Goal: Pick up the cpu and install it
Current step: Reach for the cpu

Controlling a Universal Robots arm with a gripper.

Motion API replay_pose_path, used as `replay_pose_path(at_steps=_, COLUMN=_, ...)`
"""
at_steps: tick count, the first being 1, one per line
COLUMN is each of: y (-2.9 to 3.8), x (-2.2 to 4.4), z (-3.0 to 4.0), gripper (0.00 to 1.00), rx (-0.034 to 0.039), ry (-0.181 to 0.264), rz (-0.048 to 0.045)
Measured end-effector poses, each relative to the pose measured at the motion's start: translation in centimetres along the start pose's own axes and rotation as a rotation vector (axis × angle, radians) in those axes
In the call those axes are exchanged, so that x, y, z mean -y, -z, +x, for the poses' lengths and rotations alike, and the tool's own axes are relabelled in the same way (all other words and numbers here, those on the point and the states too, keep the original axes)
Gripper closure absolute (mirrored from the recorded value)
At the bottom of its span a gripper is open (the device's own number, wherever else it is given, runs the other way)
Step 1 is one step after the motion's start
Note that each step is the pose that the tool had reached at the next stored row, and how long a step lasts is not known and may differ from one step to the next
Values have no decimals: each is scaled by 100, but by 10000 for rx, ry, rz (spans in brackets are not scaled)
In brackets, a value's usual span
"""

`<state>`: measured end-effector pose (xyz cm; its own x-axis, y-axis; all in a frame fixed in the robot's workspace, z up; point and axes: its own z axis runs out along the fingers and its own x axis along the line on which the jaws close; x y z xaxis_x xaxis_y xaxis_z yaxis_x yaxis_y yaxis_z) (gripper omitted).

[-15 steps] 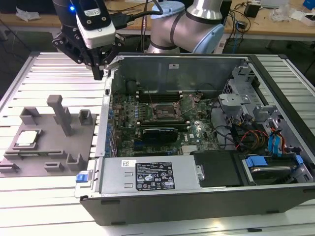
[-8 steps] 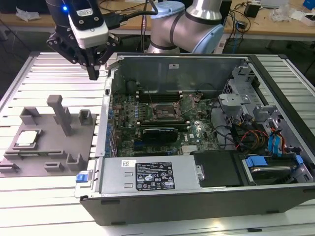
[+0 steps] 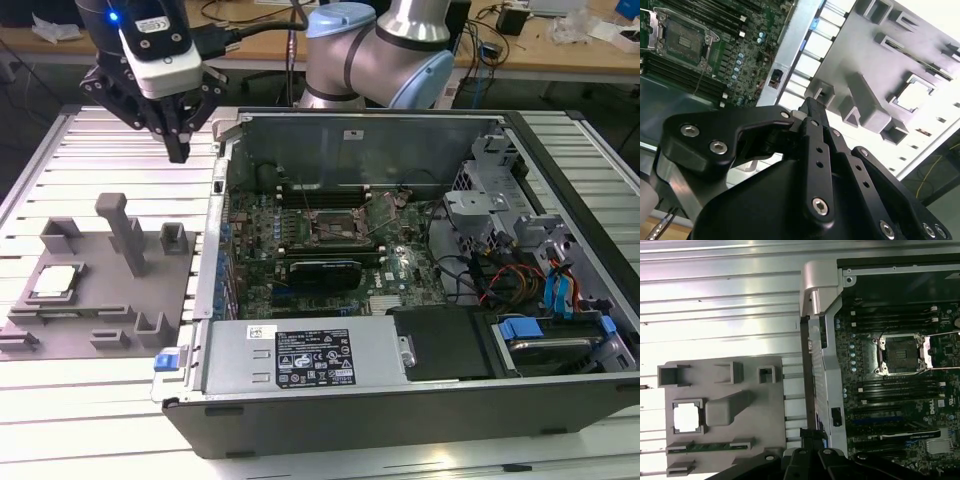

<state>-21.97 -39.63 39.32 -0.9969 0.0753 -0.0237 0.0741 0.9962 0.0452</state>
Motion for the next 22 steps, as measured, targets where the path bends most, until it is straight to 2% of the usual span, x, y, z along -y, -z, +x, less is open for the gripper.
replay_pose_path(at_steps=9, y=2, x=5, z=63, gripper=89, rx=-1, ry=0, rz=1)
replay_pose_path(at_steps=22, y=6, x=11, z=219, gripper=89, rx=-1, ry=0, rz=1)
